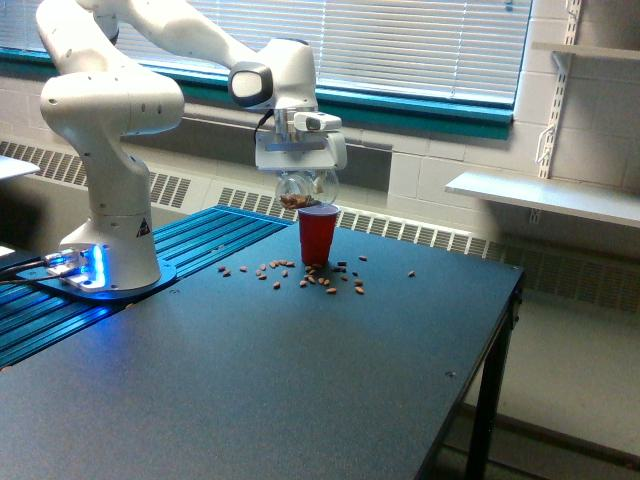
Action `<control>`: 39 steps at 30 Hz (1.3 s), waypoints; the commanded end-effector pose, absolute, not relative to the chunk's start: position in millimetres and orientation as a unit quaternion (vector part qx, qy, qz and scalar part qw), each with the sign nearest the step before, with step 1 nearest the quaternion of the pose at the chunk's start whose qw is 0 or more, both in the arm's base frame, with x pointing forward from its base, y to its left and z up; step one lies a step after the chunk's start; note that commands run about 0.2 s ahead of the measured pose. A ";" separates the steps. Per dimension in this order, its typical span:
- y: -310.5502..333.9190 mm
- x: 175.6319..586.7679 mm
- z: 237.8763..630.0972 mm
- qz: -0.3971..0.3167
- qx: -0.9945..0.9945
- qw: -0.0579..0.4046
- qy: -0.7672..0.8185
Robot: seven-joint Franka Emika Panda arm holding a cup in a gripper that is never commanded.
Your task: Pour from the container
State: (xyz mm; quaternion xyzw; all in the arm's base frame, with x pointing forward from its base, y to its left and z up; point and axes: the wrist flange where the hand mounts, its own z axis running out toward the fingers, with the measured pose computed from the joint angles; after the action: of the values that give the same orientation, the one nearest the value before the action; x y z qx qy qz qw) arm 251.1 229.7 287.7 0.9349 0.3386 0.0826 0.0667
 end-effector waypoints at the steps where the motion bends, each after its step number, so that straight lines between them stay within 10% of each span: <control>1: 235.9 244.7 290.9 0.085 0.928 0.073 0.356; 39: 247.1 246.9 308.8 0.076 0.893 0.146 0.419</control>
State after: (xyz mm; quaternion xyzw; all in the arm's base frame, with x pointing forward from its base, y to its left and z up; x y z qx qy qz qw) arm 245.4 241.1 306.2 0.9002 0.4057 0.0752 0.1397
